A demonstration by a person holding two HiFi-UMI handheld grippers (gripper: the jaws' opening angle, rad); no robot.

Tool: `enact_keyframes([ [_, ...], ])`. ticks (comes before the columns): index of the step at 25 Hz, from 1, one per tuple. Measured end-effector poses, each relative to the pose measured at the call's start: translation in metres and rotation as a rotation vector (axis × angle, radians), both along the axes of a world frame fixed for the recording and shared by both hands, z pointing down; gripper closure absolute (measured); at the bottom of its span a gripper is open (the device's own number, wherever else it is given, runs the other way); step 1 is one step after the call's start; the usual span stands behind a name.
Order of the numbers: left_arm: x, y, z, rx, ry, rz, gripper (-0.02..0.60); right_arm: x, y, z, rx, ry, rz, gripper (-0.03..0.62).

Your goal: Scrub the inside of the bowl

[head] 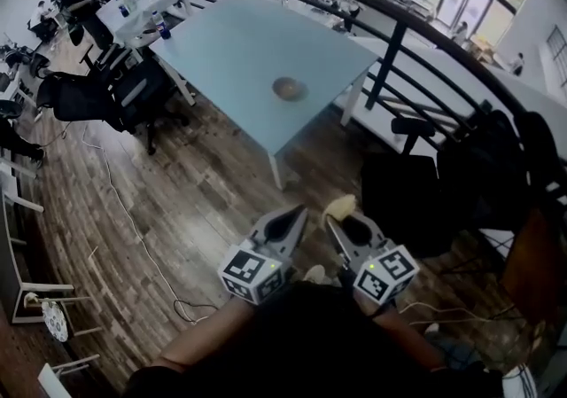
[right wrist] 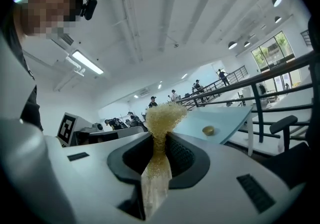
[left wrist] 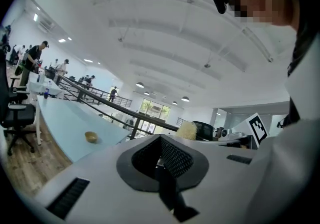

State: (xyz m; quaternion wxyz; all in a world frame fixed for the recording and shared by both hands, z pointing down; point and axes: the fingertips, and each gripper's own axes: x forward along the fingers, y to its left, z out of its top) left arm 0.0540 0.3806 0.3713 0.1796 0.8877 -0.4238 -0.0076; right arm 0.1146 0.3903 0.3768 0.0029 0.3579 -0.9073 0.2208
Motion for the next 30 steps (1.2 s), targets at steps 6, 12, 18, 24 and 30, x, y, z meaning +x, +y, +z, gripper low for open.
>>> enact_keyframes([
  [6,0.018,-0.024,0.014,-0.057,0.005,0.016,0.584,0.022,-0.027,0.013,-0.05,-0.021,0.033,0.516],
  [12,0.024,-0.054,0.013,-0.053,-0.011,0.032,0.583,0.033,-0.055,0.015,-0.046,-0.027,0.086,0.517],
  [18,0.016,-0.091,0.015,-0.058,0.002,0.059,0.584,0.024,-0.088,0.014,-0.039,-0.013,0.115,0.517],
  [24,-0.019,-0.142,0.014,-0.056,0.016,0.075,0.584,-0.009,-0.136,0.011,-0.021,-0.005,0.13,0.517],
  [30,-0.067,-0.198,-0.002,-0.013,0.035,0.096,0.583,-0.061,-0.186,0.001,0.0,-0.007,0.128,0.516],
])
